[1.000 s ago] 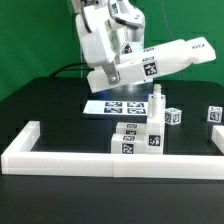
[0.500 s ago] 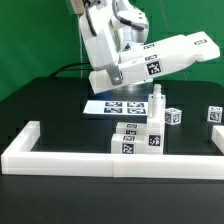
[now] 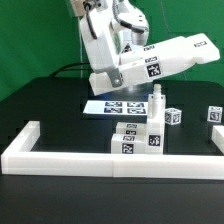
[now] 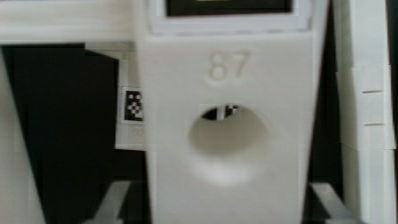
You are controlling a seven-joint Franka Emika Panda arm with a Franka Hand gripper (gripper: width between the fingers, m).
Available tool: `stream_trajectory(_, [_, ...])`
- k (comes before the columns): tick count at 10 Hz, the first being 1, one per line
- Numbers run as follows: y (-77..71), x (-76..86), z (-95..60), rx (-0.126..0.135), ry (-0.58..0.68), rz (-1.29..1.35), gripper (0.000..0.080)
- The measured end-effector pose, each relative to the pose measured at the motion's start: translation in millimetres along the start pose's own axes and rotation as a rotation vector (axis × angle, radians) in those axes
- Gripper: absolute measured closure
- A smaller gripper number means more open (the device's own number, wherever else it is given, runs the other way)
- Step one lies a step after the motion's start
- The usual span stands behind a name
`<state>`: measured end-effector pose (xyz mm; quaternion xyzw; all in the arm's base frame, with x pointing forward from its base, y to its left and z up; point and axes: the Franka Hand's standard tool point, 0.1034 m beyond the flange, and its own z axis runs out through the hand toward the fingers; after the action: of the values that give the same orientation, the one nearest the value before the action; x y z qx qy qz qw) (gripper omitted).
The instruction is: Assemble chair
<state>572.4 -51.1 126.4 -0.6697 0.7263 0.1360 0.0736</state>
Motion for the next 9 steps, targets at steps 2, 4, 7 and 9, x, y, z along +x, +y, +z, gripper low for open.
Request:
stream_trajectory(2, [0.0,-0.2,1.7,-0.002,0.002,-0.001,0.0509])
stream_trajectory(4, [-5.3,-3.5,2.4,0.015,0.043,0.007,0.0509])
stream_trajectory(7, [-9.3,-12.3,7.2,0.027,0.103,-0.038,0.0509])
stream_trajectory(9, [-10.0,-16.0,9.4,0.026,0.112,-0.048,0.0509])
